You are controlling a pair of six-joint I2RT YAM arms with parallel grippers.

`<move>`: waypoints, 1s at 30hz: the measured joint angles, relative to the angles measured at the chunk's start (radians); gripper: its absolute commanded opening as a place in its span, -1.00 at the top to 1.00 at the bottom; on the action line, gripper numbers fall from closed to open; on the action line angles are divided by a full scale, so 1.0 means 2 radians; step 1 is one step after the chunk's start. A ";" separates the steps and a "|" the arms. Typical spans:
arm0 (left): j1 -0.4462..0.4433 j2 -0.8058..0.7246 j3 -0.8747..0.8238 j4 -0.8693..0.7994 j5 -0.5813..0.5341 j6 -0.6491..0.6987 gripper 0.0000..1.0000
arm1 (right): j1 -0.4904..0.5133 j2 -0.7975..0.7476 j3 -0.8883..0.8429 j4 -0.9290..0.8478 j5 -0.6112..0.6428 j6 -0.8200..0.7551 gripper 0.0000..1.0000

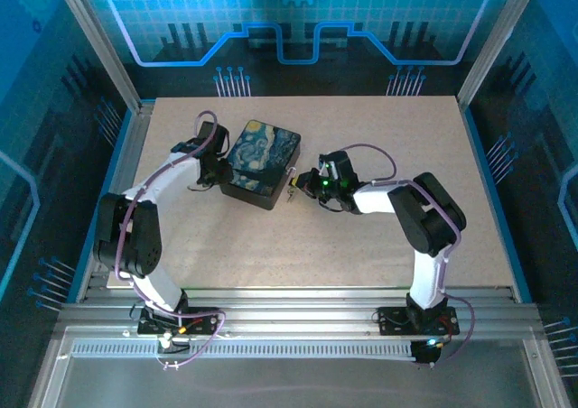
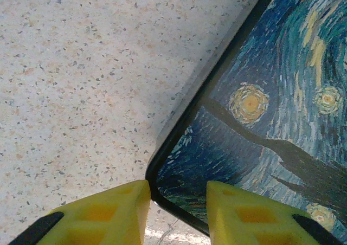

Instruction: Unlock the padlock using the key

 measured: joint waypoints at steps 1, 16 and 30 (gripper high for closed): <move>0.000 0.001 0.000 0.001 0.002 0.000 0.33 | -0.002 0.004 0.000 0.006 -0.004 0.002 0.99; 0.000 0.004 -0.001 0.021 0.012 -0.011 0.38 | -0.011 0.018 0.017 0.018 0.008 0.013 1.00; 0.000 0.009 -0.006 0.047 0.019 -0.017 0.40 | -0.013 0.034 0.032 0.068 0.053 0.010 1.00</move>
